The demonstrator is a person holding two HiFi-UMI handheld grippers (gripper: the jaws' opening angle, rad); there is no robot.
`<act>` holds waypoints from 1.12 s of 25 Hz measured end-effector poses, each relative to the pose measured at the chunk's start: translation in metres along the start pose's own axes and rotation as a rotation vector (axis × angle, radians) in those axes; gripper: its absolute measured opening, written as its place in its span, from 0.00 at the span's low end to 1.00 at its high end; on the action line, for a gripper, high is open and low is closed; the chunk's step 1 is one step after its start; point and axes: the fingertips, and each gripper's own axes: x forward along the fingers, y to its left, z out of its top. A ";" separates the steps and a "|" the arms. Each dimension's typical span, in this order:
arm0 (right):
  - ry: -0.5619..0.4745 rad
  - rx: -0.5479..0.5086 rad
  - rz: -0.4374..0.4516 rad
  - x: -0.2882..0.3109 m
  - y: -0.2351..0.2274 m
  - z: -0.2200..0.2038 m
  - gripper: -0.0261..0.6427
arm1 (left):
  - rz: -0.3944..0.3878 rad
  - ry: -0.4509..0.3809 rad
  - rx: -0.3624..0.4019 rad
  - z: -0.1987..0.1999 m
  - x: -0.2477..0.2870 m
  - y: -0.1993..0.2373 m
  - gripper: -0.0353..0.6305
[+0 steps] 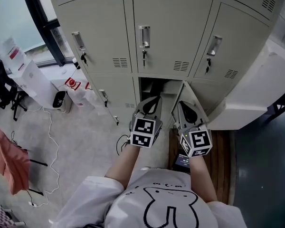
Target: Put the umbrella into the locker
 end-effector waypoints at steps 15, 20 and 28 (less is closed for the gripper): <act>-0.094 -0.039 0.184 0.012 0.024 0.039 0.06 | -0.128 -0.194 -0.007 0.051 -0.018 -0.018 0.08; -0.072 -0.055 0.165 0.014 0.022 0.037 0.06 | -0.141 -0.198 -0.009 0.051 -0.020 -0.019 0.08; -0.037 -0.036 0.131 0.017 0.021 0.030 0.06 | -0.149 -0.180 0.006 0.047 -0.020 -0.019 0.08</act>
